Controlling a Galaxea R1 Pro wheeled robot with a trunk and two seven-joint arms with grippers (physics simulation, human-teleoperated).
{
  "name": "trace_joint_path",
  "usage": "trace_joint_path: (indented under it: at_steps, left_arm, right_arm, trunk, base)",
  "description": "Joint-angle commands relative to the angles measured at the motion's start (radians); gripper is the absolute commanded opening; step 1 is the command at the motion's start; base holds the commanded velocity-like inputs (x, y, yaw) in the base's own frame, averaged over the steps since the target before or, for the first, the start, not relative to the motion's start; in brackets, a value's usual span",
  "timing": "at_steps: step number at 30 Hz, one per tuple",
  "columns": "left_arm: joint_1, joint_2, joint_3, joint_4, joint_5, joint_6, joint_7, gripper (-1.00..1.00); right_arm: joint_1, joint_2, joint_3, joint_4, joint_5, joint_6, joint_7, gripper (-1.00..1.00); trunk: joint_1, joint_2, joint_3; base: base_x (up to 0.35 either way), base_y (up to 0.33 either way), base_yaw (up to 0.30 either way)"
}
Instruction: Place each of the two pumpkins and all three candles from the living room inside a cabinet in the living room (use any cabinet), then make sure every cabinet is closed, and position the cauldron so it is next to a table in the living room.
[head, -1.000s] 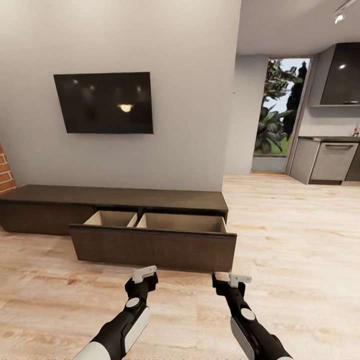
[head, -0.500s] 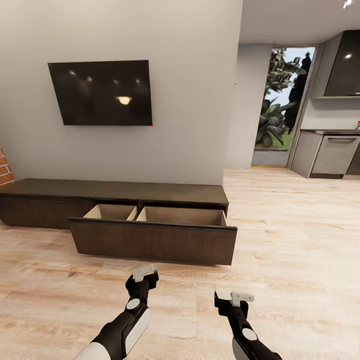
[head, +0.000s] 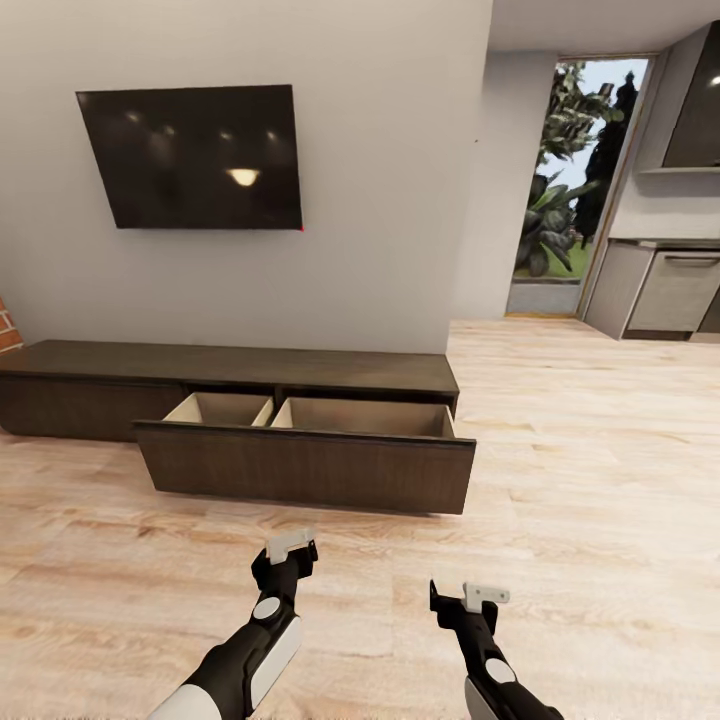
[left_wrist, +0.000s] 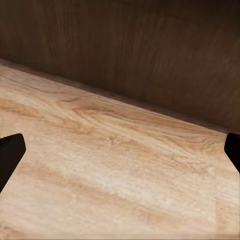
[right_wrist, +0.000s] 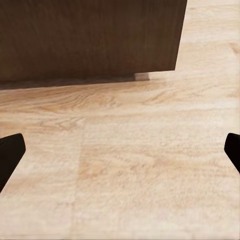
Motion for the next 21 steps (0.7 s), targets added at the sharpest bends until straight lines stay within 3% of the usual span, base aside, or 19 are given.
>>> trace_joint_path:
  at_steps: [1, 9, 21]
  left_arm:
    - [-0.001, 0.001, -0.008, 0.000, 0.011, -0.006, 0.007, 1.00]
    - [-0.001, 0.000, -0.009, 0.001, 0.017, -0.049, 0.005, 1.00]
    - [-0.001, 0.000, -0.010, 0.002, 0.018, -0.044, 0.004, 1.00]
  right_arm:
    - [-0.001, -0.001, 0.009, 0.001, -0.009, -0.004, -0.006, 1.00]
    - [-0.001, -0.002, 0.009, 0.002, -0.012, -0.005, -0.005, 1.00]
    - [-0.001, -0.002, 0.009, 0.003, -0.013, -0.005, -0.005, 1.00]
  trunk:
    - [0.000, 0.000, -0.001]
    - [0.000, 0.000, -0.001]
    - [0.000, 0.000, -0.001]
  base:
    - [0.000, 0.000, 0.000]
    - [0.051, 0.000, 0.000]
    - [0.320, 0.000, 0.000]
